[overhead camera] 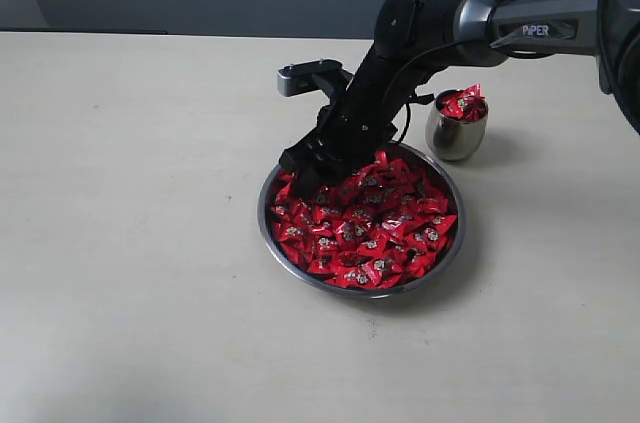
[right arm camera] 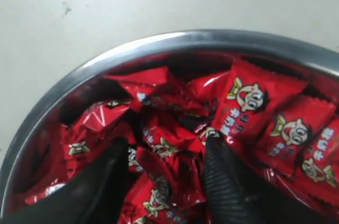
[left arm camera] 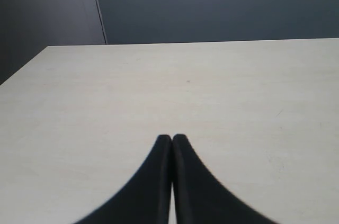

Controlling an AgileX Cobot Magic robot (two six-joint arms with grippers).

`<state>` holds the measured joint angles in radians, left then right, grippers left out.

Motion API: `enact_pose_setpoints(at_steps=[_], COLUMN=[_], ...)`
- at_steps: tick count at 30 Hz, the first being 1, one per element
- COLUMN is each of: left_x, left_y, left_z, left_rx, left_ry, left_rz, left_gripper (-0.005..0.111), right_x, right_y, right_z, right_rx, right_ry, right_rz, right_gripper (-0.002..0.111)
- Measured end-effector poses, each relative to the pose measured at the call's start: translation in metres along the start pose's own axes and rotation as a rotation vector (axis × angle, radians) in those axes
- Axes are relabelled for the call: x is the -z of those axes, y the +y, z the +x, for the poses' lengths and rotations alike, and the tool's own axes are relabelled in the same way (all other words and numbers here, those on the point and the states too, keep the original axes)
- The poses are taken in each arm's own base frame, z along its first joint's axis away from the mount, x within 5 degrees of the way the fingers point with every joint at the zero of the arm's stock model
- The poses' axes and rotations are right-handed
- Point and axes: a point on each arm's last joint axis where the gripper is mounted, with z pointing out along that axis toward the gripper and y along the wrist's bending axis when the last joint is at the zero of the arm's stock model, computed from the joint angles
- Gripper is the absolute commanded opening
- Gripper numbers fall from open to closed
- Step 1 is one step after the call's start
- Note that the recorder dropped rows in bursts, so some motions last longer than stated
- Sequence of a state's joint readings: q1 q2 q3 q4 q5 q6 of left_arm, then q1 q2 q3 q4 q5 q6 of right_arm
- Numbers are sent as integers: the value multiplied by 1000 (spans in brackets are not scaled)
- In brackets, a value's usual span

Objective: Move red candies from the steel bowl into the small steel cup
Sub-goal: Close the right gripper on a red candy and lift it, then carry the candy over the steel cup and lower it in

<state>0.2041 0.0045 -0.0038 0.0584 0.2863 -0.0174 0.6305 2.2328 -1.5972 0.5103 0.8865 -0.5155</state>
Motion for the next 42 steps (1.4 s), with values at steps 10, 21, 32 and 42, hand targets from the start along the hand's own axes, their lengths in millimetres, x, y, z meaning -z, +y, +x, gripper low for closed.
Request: enact_pose_setpoints(at_steps=[10,21,32,42], left_x=[0,0,0,0], left_y=[0,0,0,0], left_z=[0,0,0,0], left_rx=[0,0,0,0], left_ry=[0,0,0,0], left_rz=[0,0,0,0], left_gripper=[0,0,0,0], right_x=[0,0,38,78], right_y=[0,0,12,15], right_z=[0,0,-8,-10], right_rx=[4,6,49,53], right_ry=[0,1,-74,-127], right_rz=[0,3,36,189], right_gripper=[5,-1,-1,-1])
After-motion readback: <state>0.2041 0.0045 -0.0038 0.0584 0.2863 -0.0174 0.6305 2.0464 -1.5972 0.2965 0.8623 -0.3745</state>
